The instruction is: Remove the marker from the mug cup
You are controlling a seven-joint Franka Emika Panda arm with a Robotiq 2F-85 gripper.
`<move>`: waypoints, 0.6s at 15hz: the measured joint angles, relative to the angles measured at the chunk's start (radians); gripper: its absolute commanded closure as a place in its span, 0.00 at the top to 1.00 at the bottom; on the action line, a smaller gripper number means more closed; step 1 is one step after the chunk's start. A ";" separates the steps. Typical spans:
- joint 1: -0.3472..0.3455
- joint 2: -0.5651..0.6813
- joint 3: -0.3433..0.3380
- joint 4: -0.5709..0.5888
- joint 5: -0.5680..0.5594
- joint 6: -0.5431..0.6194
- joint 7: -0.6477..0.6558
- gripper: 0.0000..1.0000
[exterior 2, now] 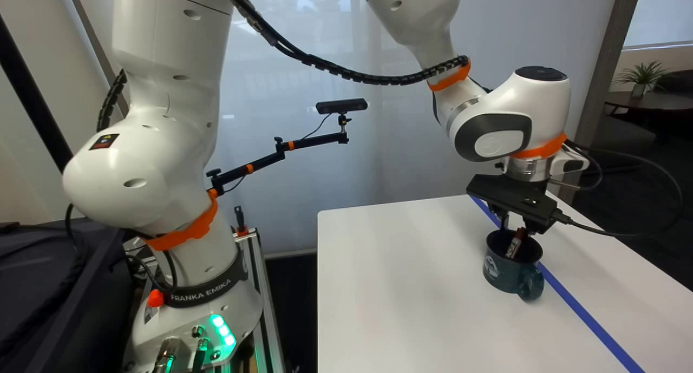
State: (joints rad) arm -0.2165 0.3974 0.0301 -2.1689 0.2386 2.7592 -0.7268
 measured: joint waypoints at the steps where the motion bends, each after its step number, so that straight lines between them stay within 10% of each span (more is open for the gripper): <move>1: -0.001 0.000 0.000 0.000 -0.001 0.000 0.001 0.39; 5: -0.004 -0.002 0.002 0.000 -0.006 0.000 0.004 0.07; 9: -0.007 -0.004 0.003 0.001 -0.014 0.000 0.011 0.05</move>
State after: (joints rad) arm -0.2233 0.3936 0.0328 -2.1684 0.2244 2.7593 -0.7154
